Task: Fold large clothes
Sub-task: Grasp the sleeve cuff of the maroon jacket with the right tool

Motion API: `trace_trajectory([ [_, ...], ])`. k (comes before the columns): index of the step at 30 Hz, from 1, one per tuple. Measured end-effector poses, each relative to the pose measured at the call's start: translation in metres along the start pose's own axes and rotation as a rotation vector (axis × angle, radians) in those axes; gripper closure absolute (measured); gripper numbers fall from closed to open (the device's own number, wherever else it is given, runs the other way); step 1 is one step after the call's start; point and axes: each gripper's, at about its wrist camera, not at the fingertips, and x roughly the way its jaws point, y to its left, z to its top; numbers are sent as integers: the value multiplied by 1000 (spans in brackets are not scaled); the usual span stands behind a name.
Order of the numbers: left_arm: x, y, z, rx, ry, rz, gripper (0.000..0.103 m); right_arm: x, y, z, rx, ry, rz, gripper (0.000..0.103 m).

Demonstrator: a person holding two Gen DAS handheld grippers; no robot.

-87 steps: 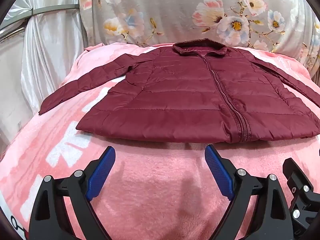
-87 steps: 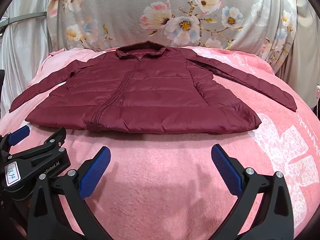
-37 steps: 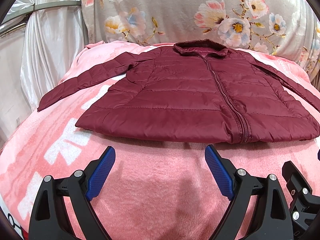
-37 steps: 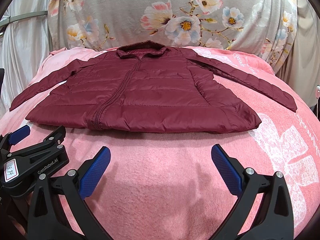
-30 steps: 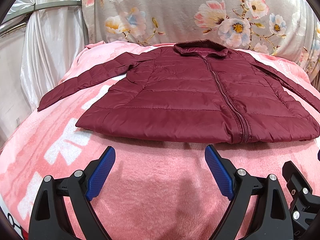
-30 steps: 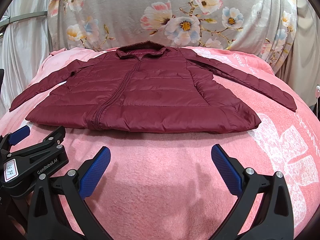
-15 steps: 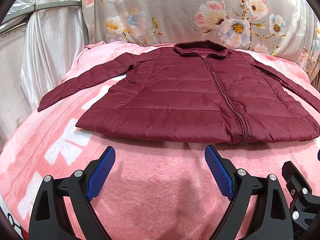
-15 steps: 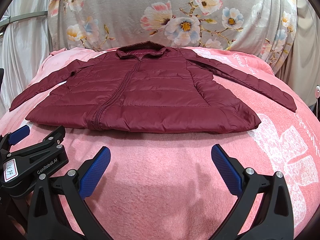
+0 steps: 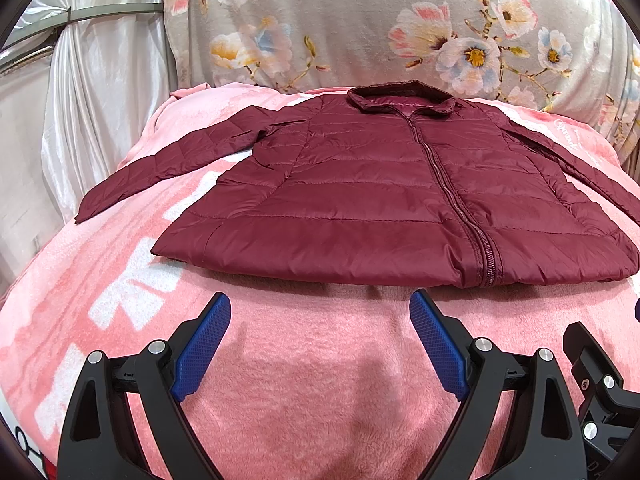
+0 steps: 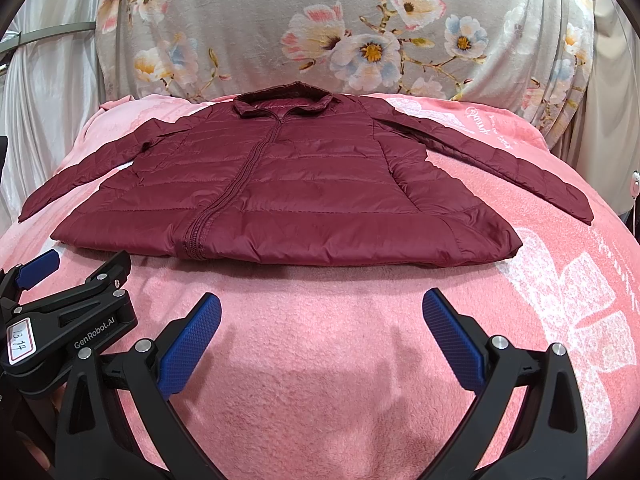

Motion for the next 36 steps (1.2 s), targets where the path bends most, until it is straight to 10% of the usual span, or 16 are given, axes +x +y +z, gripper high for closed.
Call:
trace_trajectory([
  [21, -1, 7, 2, -35, 10, -32, 14, 8, -32, 7, 123, 84, 101, 5],
  [29, -8, 45, 32, -106, 21, -97, 14, 23, -202, 46, 445, 73, -37, 5],
  [36, 16, 67, 78, -80, 4, 16, 14, 70, -357, 62, 792, 51, -164, 5],
])
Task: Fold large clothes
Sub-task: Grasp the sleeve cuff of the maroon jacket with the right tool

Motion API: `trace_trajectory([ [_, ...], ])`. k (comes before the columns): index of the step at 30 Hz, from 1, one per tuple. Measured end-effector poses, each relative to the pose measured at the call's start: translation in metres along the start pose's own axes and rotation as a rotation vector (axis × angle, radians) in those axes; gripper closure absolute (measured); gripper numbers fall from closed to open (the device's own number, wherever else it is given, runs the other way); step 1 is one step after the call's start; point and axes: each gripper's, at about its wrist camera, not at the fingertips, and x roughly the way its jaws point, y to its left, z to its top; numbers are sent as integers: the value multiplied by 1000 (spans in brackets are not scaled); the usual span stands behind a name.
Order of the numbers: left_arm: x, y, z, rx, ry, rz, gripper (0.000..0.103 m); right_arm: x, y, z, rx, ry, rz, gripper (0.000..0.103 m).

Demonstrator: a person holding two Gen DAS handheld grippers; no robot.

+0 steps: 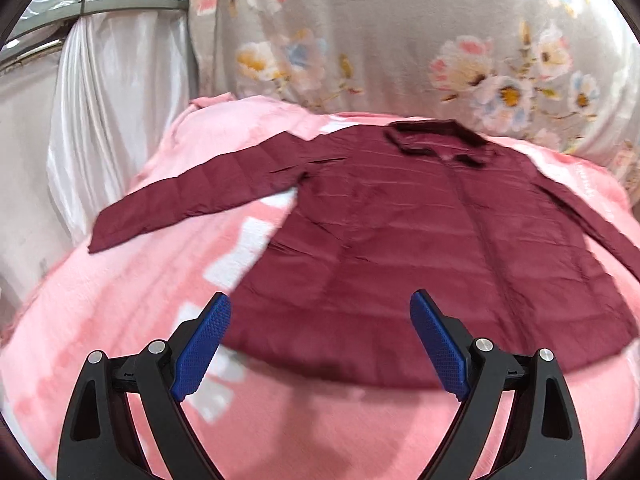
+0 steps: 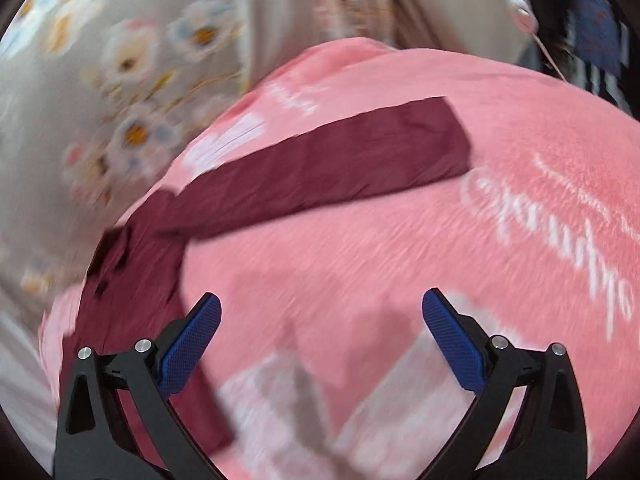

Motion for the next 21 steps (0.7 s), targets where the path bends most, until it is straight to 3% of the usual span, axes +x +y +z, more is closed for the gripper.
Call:
trace_trajectory([
  [5, 27, 18, 14, -63, 64, 9, 14, 43, -40, 34, 202, 6, -35, 5],
  [9, 41, 28, 21, -69, 98, 63, 14, 53, -41, 52, 199, -58, -72, 8],
  [12, 50, 33, 26, -79, 115, 81, 14, 75, -31, 66, 204, -39, -43, 55],
  [13, 52, 35, 27, -86, 120, 79, 14, 80, -28, 70, 210, -36, -28, 76],
  [14, 54, 36, 28, -92, 124, 81, 14, 84, -21, 73, 211, -37, -16, 85],
  [18, 62, 37, 34, -86, 134, 79, 14, 70, 58, 84, 68, -99, 68, 92],
  [21, 66, 40, 38, -93, 133, 85, 14, 41, 168, 75, -140, -128, 251, 93],
])
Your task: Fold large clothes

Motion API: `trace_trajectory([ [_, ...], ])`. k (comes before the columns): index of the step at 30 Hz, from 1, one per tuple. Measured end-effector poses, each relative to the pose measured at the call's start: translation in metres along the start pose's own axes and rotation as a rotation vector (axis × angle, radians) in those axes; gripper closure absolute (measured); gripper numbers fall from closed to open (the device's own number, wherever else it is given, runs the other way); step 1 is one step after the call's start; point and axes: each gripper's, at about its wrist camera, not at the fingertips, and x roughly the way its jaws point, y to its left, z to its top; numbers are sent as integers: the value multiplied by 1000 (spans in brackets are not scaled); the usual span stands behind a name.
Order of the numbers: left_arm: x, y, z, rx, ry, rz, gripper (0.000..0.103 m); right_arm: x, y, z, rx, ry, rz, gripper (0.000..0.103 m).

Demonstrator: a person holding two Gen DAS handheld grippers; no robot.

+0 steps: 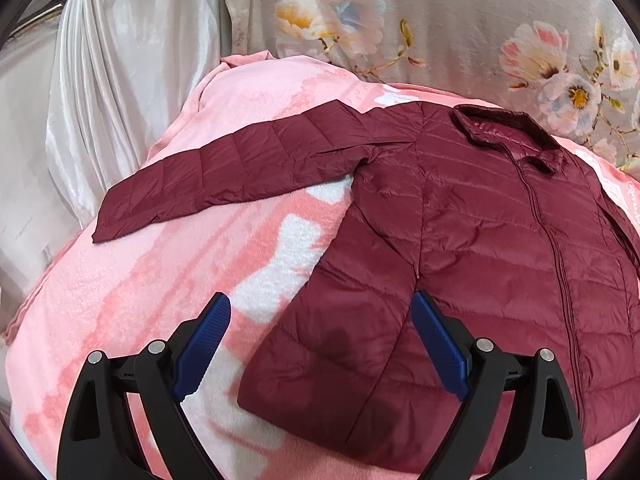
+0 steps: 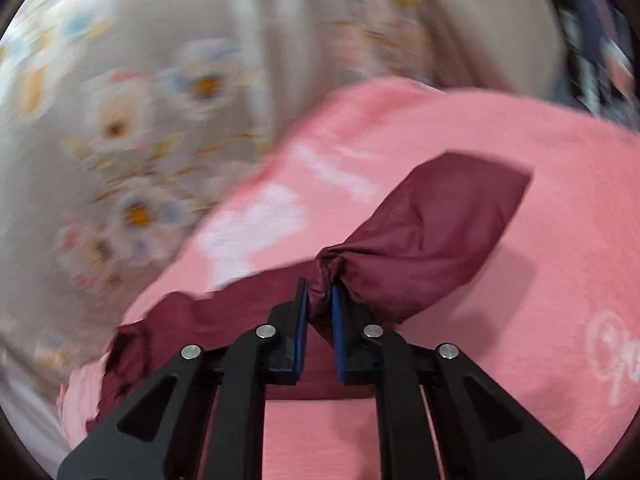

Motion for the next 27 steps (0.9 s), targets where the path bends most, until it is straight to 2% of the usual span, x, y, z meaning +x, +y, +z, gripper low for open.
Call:
trace_trajectory([
  [3, 4, 2, 6, -16, 8, -17, 14, -1, 111, -20, -198, 37, 194, 93],
  [4, 5, 3, 8, -25, 9, -20, 14, -1, 138, -30, -247, 53, 236, 93],
  [7, 8, 7, 13, -43, 10, -32, 14, 3, 227, -82, -406, 140, 387, 93],
  [10, 13, 12, 17, -56, 15, -41, 14, 14, 284, -144, -493, 253, 491, 93],
  [13, 18, 19, 19, -69, 24, -42, 15, 23, 311, -202, -568, 332, 514, 93],
  [15, 21, 24, 20, -75, 26, -42, 15, 24, 309, -219, -618, 326, 462, 92],
  [17, 22, 30, 18, -77, 19, -33, 15, 28, 287, -210, -611, 291, 381, 78],
  [18, 22, 32, 17, -76, 16, -28, 15, 33, 273, -202, -601, 272, 341, 56],
  [19, 23, 35, 16, -74, 14, -24, 15, 37, 251, -189, -595, 231, 256, 35],
  [21, 24, 39, 13, -74, 16, -20, 15, 52, 204, -164, -631, 158, 35, 31],
  [23, 25, 39, 10, -81, 23, -39, 16, 66, 167, -150, -652, 143, -107, 31],
  [25, 27, 34, 8, -81, 27, -53, 16, 87, 122, -136, -610, 221, -189, 31],
  [27, 28, 26, 7, -75, 32, -64, 16, 108, 90, -128, -548, 309, -217, 32],
])
